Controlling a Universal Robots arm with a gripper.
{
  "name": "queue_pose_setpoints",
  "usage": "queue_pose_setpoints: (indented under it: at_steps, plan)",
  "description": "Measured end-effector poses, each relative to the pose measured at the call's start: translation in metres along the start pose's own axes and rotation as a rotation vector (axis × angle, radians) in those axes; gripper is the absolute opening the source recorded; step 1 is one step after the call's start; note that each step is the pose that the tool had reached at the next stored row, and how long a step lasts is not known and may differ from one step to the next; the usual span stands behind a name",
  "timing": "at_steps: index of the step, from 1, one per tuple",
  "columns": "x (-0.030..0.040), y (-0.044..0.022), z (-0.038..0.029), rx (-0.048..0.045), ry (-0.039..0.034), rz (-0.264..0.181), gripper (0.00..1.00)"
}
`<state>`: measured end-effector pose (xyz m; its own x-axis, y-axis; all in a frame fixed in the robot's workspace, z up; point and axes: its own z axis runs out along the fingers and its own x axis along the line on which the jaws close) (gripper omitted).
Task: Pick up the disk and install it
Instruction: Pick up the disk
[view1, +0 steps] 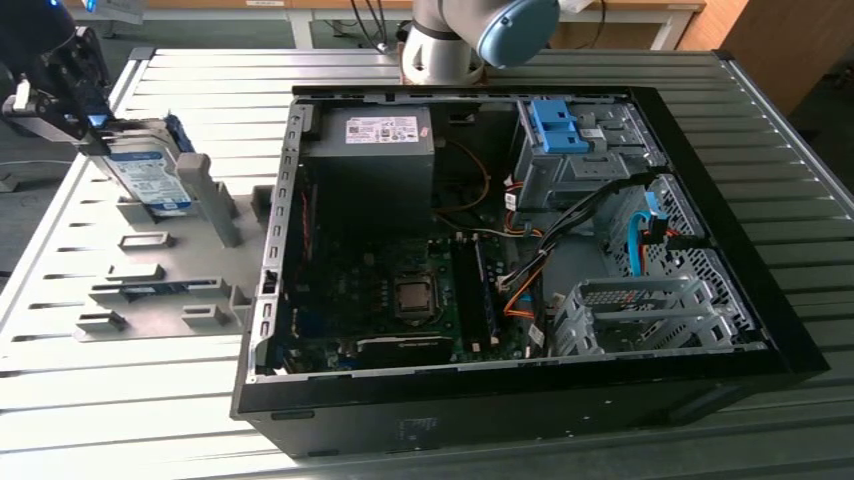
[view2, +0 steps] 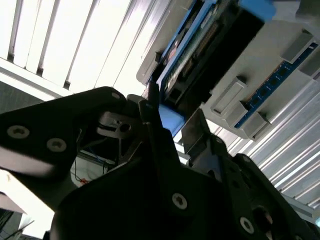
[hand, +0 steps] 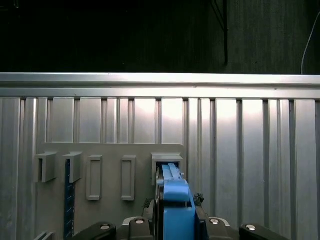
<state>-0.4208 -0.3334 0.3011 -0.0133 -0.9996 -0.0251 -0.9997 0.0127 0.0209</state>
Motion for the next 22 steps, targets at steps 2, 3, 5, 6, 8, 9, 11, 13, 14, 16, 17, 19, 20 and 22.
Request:
queue_pose_setpoints:
  at_steps: [2,3,5,6,8,9,11,13,14,16,17,19,20,22]
  plan:
    - [0.0,0.0,0.0007,0.0004,-0.0002,0.0,0.44]
    - [0.0,-0.0001,0.0015,0.0007,-0.0002,0.0,0.44]
    - [0.0001,-0.0001,0.0032,0.0008,-0.0001,0.0,0.5]
    - [0.0001,-0.0001,0.0043,0.0012,-0.0001,0.0,0.5]
    - [0.0002,-0.0001,0.0065,0.0019,-0.0001,0.0,0.5]
    - [0.0002,-0.0001,0.0074,0.002,-0.0001,0.0,0.5]
    - [0.0002,-0.0001,0.009,0.0023,-0.0001,0.0,0.5]
    - [0.0003,-0.0001,0.0094,0.0021,0.0,0.0,0.5]
    - [0.0003,-0.0001,0.0095,0.0021,0.0,0.0,0.5]
    - [0.0002,-0.0001,0.0096,0.0023,-0.0001,0.0,0.49]
    - [0.0003,-0.0001,0.0096,0.0022,0.0,0.0,0.43]
    - [0.0003,-0.0001,0.0097,0.0022,0.0,0.0,0.36]
    - [0.0003,-0.0001,0.0097,0.0022,0.0,0.0,0.36]
    - [0.0003,-0.0001,0.0098,0.0022,0.0,0.0,0.36]
